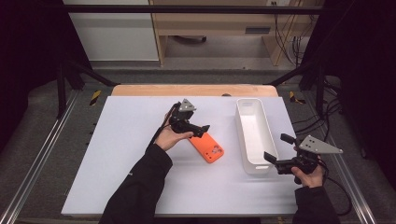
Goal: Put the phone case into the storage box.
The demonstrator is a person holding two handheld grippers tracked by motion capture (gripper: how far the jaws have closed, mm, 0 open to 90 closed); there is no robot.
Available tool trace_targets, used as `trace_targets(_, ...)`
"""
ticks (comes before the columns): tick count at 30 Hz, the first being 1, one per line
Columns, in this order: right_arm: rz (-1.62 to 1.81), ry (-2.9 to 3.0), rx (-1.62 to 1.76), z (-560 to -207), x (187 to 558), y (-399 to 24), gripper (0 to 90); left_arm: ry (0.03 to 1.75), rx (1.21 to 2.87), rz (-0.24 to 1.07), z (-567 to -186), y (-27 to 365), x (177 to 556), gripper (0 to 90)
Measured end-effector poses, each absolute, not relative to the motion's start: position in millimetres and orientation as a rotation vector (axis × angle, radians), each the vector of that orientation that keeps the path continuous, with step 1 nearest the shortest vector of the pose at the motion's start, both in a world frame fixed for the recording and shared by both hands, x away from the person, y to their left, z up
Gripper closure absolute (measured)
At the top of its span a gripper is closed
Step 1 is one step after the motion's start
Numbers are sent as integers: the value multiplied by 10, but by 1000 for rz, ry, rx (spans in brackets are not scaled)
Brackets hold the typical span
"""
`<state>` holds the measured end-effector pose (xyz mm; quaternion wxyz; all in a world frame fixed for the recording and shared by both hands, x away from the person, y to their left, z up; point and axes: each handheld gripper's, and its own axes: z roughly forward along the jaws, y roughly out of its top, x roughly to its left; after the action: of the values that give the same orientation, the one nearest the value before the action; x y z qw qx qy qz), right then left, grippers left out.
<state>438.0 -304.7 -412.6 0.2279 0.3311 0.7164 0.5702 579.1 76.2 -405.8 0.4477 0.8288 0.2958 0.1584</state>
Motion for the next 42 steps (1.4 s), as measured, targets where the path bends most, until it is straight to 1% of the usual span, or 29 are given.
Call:
trace_targets(11, 1567, 1980, 914, -4133, 4383, -3041, 4, 735, 2076, 389, -4111, 651, 5869, 40)
trace_targets(26, 1573, 1975, 914, -4125, 4380, -3047, 4, 748, 2121, 421, -4176, 381, 6009, 54)
trace_targets(29, 1574, 1975, 915, -4123, 4377, -3048, 4, 758, 2112, 422, -4190, 366, 6021, 95)
trace_targets(30, 1574, 1974, 915, -4123, 4378, -3049, 4, 757, 2115, 412, -4207, 354, 6028, 95)
trace_targets(31, 1573, 1973, 914, -4122, 4378, -3052, 4, 755, 2125, 414, -4225, 342, 6030, 137)
trace_targets(36, 1574, 1974, 915, -4123, 4377, -3050, 4, 775, 2150, 428, -4270, 335, 6053, 238)
trace_targets(38, 1573, 1975, 914, -4123, 4377, -3048, 4, 783, 2166, 444, -4288, 339, 6064, 258)
trace_targets(42, 1573, 1976, 915, -4123, 4378, -3047, 4, 793, 2172, 437, -4317, 346, 6084, 353)
